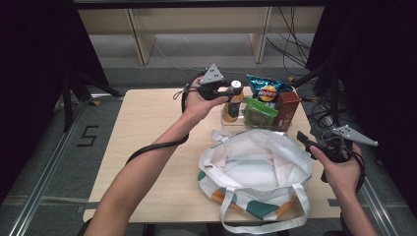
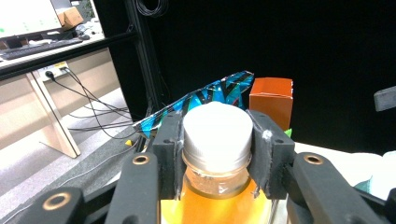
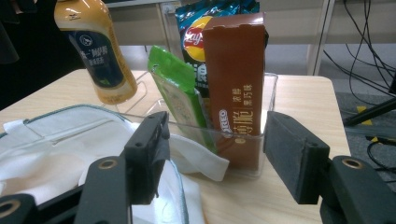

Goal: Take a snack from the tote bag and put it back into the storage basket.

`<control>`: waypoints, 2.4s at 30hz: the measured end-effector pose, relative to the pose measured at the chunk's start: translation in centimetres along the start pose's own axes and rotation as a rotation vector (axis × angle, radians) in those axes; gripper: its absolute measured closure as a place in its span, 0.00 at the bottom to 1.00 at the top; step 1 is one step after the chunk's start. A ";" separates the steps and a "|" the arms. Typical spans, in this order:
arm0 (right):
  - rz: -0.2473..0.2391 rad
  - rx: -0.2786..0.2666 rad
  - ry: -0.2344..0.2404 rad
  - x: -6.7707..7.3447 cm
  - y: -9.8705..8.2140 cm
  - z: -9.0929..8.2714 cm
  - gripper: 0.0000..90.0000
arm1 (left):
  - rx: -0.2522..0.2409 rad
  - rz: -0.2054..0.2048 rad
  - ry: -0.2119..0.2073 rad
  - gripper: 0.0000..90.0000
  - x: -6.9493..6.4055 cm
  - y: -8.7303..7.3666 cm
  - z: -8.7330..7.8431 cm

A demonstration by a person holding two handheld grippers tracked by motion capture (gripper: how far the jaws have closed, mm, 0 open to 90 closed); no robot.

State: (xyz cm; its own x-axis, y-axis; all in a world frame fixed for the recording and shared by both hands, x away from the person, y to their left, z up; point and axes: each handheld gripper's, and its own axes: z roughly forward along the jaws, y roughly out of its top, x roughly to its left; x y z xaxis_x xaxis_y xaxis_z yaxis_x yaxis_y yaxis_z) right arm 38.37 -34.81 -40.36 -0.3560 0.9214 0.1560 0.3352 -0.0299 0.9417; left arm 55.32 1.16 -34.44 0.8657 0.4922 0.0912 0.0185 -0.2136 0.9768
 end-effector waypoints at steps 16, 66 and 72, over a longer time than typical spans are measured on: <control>0.009 0.002 0.002 0.1 0.0 0.0 0.46 | 0.014 -0.006 0.004 0.65 0.2 -0.5 0.4; 0.011 0.035 0.019 0.0 0.0 0.0 0.46 | 0.067 -0.015 0.004 0.65 0.9 -2.1 1.4; 0.015 0.036 0.019 0.0 0.0 -0.1 0.46 | 0.078 -0.012 0.004 0.65 0.9 -2.4 1.5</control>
State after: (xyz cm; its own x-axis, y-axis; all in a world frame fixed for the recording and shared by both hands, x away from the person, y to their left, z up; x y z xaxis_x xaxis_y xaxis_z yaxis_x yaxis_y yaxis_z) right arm 38.29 -34.80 -40.34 -0.3673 0.9134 0.1756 0.3712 -0.0291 0.9281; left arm 56.82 0.91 -37.03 0.8632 0.4984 0.0800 0.0683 -0.2723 0.9598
